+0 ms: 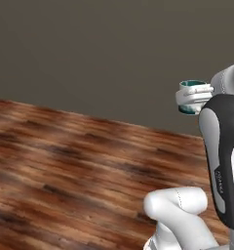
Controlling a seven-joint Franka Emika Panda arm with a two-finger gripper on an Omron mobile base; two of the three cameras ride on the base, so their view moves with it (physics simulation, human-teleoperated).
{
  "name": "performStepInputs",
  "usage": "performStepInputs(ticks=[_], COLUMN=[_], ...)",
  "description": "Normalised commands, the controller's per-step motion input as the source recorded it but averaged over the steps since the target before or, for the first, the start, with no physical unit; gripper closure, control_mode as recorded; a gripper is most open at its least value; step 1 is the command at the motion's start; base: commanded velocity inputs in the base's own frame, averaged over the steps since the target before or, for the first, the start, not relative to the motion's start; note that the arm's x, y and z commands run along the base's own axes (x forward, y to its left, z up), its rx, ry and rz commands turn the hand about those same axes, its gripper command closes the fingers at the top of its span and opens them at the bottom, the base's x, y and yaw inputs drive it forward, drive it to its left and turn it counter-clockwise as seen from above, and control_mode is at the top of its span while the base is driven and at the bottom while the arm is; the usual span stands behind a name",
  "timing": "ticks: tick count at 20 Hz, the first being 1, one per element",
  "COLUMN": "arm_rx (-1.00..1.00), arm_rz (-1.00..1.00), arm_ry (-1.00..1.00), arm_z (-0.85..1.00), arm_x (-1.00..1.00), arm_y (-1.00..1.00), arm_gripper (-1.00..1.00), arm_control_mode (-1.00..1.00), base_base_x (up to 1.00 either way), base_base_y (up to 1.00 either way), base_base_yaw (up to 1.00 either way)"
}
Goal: There is a tray on the dining counter. Grab the cup, mug, and pitcher and place them on the tray. The pitcher may be placed next to the tray if it cannot fit the tray.
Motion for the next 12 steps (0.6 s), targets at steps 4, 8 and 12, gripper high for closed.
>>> performStepInputs(ticks=[4,8,12], arm_rx=[0.00,0.00,0.00], arm_rz=[0.00,0.00,0.00], arm_ry=[0.00,0.00,0.00], arm_z=[0.00,0.00,0.00], arm_x=[0.00,0.00,0.00], arm_y=[0.00,0.00,0.00], arm_gripper=[1.00,1.00,1.00], arm_control_mode=[1.00,1.00,1.00], base_base_x=[0.71,0.52,0.40], base_base_y=[-0.02,0.00,0.00], base_base_yaw=[0.84,0.89,0.92])
